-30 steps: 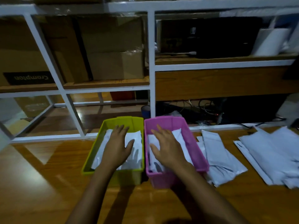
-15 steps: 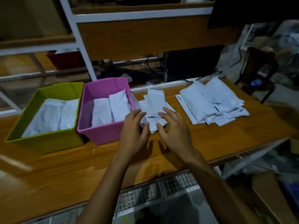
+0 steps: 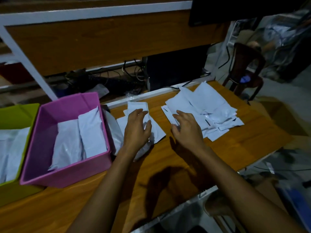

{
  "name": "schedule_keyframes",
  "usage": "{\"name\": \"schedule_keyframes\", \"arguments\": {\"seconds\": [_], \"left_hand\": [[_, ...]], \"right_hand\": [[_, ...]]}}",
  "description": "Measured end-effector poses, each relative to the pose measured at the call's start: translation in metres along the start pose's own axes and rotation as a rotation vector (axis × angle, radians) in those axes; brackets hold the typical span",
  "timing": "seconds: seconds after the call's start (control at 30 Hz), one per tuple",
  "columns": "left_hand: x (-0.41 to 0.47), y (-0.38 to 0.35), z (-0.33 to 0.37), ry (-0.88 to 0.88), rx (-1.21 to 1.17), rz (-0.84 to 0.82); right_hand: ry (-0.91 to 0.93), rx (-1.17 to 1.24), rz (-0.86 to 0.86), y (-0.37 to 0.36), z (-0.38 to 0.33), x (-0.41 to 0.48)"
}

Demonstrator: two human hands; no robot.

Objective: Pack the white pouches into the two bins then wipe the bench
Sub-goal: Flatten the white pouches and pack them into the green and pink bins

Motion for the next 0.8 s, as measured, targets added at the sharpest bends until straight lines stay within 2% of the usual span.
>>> {"name": "schedule_keyframes", "arguments": {"seconds": [0.17, 0.27, 0.4, 0.63, 0.8], "left_hand": [[0.042, -0.029, -0.030, 0.085, 0.039, 0.011], [0.058, -0.048, -0.054, 0.187, 0.175, 0.015], [0.048, -0.084, -0.092, 0.361, 0.353, -0.167], [0.042, -0.095, -0.100, 0.404, 0.436, -0.173], [0.049, -0.088, -0.091, 0.398, 0.392, -0.129]], "right_hand": [[0.023, -0.085, -0.018, -0.023, 0.040, 0.051], [0.089, -0.193, -0.130, -0.046, 0.063, 0.080], [0.122, -0.280, -0.286, -0.081, 0.097, 0.090], [0.145, -0.312, -0.208, -0.100, 0.098, 0.085], [0.091, -0.277, -0.218, -0.099, 0.094, 0.090]]}}
Point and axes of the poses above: each hand's wrist, its own x-axis towards the middle knuckle, its own y-axis out of the back of the hand, z = x × y, the point moved 7 cm from there along x, towards the middle knuckle, and after that the axes turned 5 degrees about -x, right-handed, at the moved point
